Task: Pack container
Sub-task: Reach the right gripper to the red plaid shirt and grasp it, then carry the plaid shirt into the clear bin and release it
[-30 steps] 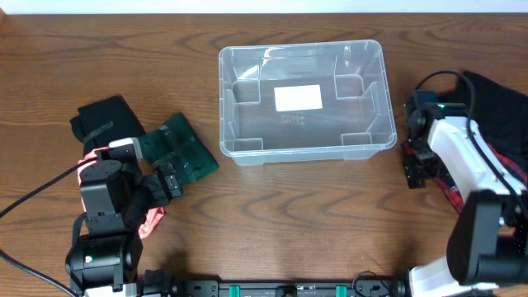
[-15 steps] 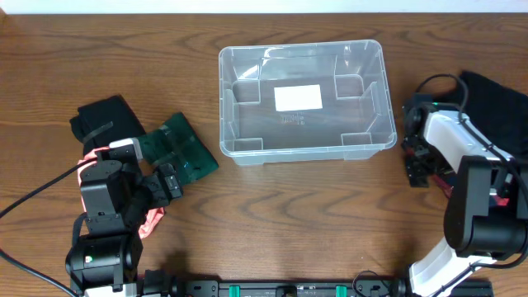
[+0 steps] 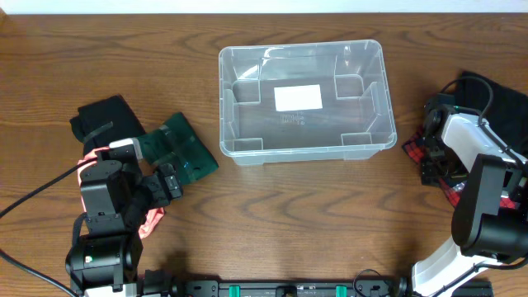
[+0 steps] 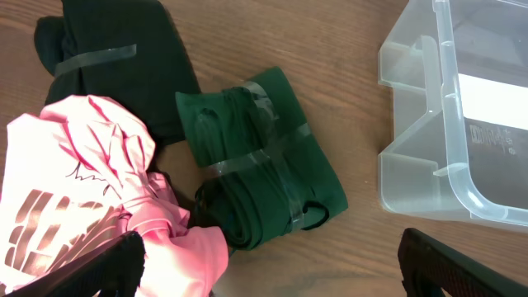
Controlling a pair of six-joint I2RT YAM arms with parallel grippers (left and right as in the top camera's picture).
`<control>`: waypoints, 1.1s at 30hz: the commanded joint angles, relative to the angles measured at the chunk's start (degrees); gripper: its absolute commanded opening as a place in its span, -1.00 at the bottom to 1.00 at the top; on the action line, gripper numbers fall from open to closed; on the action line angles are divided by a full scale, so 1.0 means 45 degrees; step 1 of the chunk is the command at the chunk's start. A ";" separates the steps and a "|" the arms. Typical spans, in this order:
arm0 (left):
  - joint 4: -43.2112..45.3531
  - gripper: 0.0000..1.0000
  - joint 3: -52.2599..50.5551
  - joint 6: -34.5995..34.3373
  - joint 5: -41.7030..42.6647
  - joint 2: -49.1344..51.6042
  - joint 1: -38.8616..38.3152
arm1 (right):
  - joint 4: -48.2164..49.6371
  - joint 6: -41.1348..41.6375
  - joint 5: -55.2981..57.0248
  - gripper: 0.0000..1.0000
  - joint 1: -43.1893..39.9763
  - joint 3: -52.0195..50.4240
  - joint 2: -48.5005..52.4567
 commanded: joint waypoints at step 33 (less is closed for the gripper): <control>-0.0039 0.96 0.0287 -0.0058 0.0024 -0.0005 -0.0039 | 0.0636 0.1418 -0.0398 -0.97 0.2142 0.2375 -0.3784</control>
